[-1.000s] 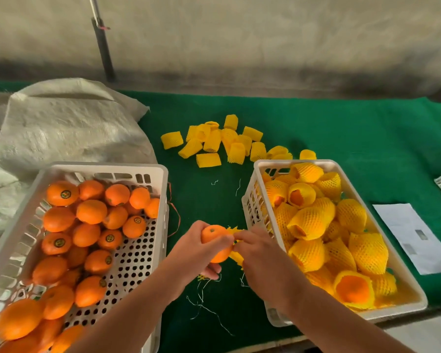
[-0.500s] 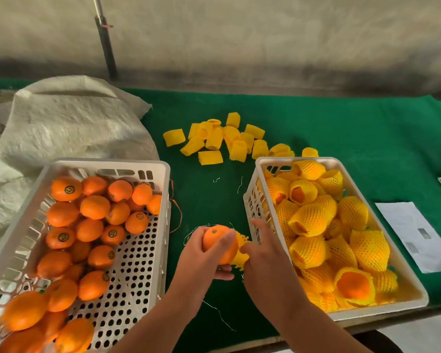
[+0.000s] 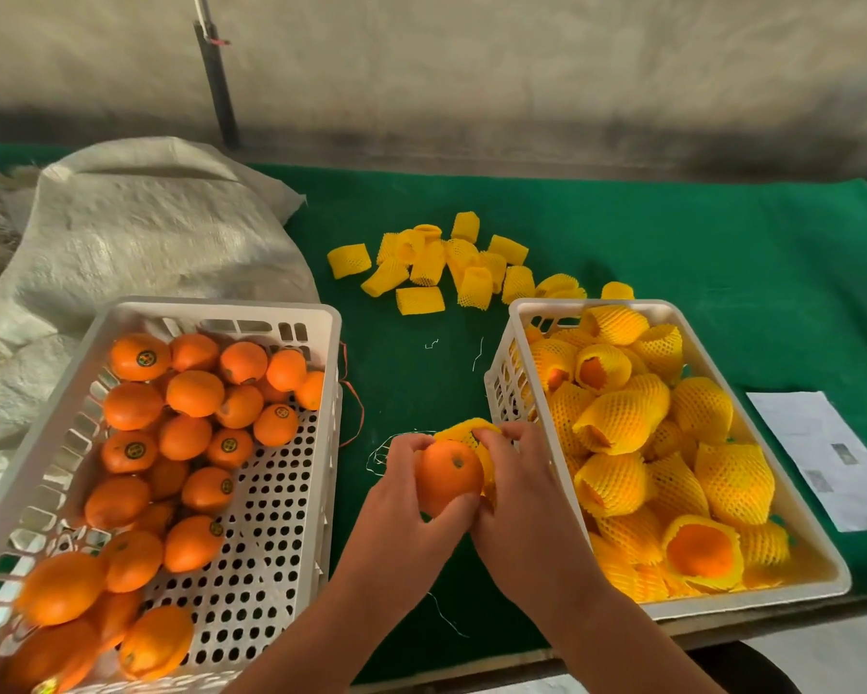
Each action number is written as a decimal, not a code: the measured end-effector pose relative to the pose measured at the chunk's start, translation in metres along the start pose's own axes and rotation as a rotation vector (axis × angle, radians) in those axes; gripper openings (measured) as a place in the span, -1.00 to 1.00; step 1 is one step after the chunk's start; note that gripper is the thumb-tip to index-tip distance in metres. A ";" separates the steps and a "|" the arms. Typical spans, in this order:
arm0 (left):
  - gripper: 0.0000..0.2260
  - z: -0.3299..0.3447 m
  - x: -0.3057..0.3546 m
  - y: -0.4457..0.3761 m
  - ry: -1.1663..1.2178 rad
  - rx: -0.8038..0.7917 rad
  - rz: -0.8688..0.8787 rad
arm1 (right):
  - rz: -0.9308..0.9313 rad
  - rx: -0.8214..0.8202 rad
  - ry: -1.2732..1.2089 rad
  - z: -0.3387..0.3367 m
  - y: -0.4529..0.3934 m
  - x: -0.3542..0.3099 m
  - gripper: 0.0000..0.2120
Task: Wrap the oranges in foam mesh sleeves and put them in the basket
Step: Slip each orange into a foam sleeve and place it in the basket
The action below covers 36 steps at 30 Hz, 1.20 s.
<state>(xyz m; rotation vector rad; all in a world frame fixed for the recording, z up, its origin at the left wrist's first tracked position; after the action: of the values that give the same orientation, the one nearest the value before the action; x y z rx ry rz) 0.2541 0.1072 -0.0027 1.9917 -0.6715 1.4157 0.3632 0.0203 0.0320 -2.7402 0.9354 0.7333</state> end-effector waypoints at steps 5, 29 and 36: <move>-0.34 -0.013 0.012 0.004 -0.188 0.136 0.131 | -0.110 0.034 0.022 -0.009 0.008 -0.013 -0.44; -0.35 -0.045 0.028 0.015 -0.368 0.392 0.288 | -0.096 0.099 -0.295 -0.018 0.003 -0.038 0.07; -0.26 -0.037 0.024 0.007 -0.444 0.305 0.245 | -0.082 0.100 -0.189 -0.005 -0.008 -0.040 0.01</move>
<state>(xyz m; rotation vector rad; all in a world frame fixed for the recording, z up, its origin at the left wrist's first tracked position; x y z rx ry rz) 0.2327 0.1275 0.0303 2.5775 -0.9650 1.2759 0.3431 0.0462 0.0562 -2.5525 0.7924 0.8868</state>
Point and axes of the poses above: each hand's wrist, its own y-axis away from the middle knuckle, its own z-axis out of the palm, x = y × z, the point moved 9 cm from there along -y, towards the middle knuckle
